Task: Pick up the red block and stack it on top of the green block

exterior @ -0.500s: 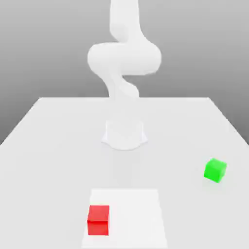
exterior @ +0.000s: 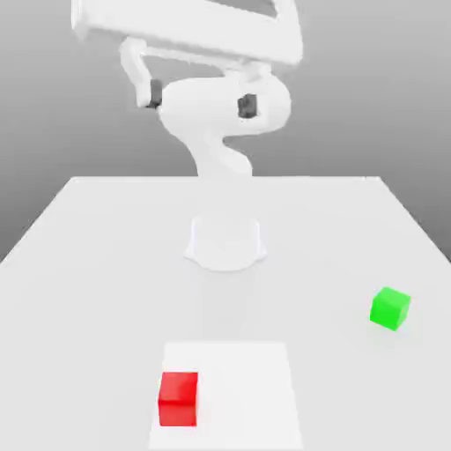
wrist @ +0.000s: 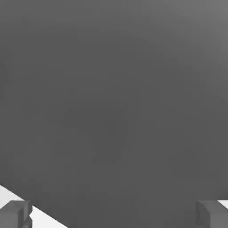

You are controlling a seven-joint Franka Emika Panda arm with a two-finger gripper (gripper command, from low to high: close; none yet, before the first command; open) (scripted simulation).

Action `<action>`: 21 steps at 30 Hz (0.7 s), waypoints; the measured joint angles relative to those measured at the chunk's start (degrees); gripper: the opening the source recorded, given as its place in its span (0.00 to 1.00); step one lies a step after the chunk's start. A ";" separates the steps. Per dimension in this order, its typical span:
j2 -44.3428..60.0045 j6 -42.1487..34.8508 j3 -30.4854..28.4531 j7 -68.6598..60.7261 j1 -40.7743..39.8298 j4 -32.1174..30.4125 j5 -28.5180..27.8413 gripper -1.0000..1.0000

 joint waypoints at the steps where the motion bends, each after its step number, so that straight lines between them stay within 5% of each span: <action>1: 1.30 0.59 -0.80 -2.50 0.58 -0.39 0.17 0.50; 12: 16.03 7.00 -7.47 -31.58 4.96 -4.65 4.33 0.50; 21: 28.34 12.12 -7.40 -55.92 3.52 -8.09 8.50 0.50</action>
